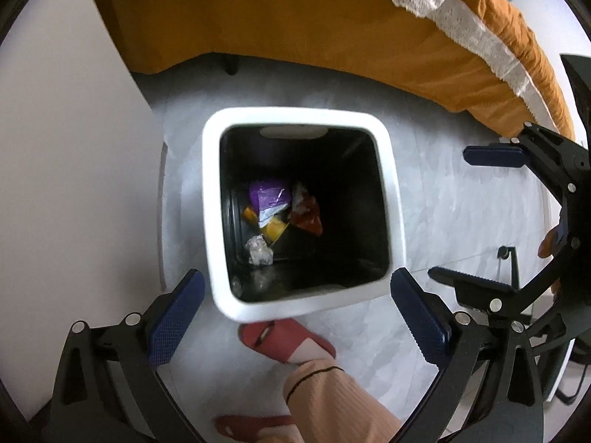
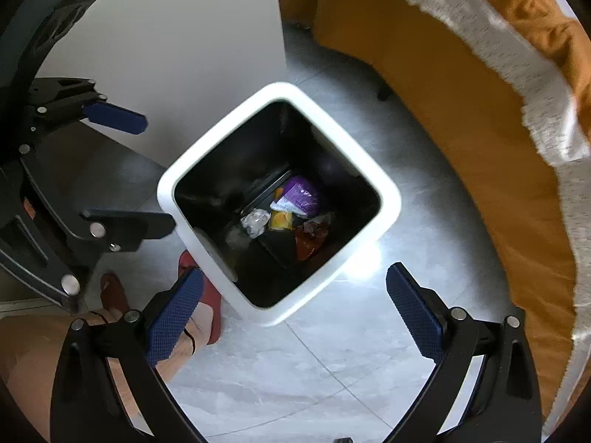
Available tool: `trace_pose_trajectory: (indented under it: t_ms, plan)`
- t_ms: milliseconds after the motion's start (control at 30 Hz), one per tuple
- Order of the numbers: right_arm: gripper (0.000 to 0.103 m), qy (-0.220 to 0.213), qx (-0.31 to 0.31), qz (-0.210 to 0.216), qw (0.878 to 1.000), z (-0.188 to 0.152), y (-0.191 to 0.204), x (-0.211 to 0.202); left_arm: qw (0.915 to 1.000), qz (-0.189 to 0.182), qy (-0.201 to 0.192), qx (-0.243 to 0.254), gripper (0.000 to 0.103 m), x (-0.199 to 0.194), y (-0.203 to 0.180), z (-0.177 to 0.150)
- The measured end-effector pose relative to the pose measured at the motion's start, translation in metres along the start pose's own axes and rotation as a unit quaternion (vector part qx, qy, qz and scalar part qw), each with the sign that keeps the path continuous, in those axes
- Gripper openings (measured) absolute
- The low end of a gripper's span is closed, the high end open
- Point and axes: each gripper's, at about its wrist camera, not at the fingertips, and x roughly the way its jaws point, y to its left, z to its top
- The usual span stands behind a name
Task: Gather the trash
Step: 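Move both tools back toward the desk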
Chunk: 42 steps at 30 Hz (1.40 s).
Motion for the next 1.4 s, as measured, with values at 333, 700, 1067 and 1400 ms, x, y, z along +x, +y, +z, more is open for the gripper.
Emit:
trace_pose_trajectory:
  t_ms: [333, 700, 1067, 1400]
  plan:
    - [0.098, -0.038, 0.044, -0.032, 0.998, 0.011, 0.0, -0.117, 0.9986, -0.01, -0.041, -0.031, 0.098, -0.113, -0.021, 0.008]
    - [0.098, -0.183, 0.072, -0.119, 0.973, 0.047, 0.023, -0.291, 0.9794, -0.012, -0.192, -0.061, 0.098, -0.293, -0.043, 0.011]
    - [0.098, -0.312, 0.031, 0.032, 0.949, 0.116, 0.067, -0.4, 0.9199, 0.085, -0.35, -0.156, 0.098, -0.463, -0.005, -0.031]
    - [0.098, -0.347, -0.138, 0.062, 0.926, 0.186, 0.178, -0.428, 0.8507, 0.211, -0.408, -0.255, 0.098, -0.553, 0.053, -0.097]
